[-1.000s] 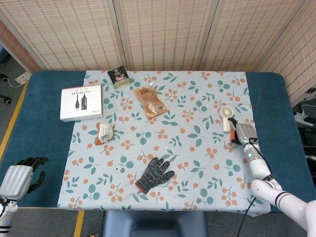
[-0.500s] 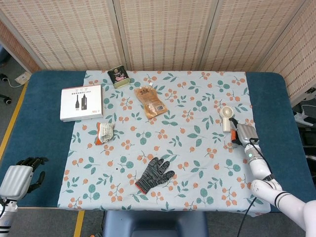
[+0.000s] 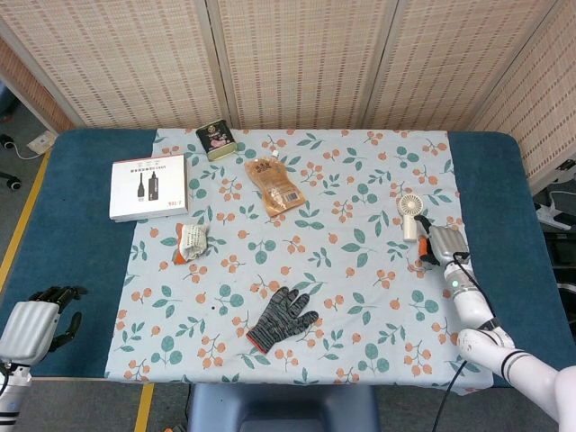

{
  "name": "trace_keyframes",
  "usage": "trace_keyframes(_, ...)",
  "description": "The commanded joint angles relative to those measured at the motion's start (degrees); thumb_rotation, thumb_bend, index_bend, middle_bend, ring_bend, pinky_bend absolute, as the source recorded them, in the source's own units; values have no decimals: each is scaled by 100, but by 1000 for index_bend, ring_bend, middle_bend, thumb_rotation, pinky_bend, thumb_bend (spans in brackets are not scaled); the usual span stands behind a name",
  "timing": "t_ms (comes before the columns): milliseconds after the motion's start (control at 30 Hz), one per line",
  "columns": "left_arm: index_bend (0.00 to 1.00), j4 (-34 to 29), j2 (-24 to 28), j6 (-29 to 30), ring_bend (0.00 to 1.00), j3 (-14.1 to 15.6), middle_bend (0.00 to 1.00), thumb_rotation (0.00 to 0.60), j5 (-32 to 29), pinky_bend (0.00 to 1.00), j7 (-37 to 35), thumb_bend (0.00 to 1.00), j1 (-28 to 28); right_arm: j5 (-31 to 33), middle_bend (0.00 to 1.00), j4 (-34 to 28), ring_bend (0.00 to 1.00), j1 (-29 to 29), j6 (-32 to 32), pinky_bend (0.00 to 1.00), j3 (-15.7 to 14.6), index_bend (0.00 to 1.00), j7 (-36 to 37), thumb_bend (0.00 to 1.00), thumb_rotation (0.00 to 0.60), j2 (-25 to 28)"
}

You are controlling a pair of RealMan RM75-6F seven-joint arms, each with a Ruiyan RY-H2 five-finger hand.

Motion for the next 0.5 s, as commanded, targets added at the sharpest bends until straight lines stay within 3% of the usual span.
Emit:
trace_keyframes(33,332,-6,-1,-5,331,5,390,600,7,461,7,490,-3,-52,842,-140,666,-19,92,726,-8,131,-63,692,600,86)
trace_keyframes(500,332,-10,4,-18,331,9,390,600,6,461,2,490,-6,58,842,-192,666,-29,69,727,-28,131,-179,692,600,108)
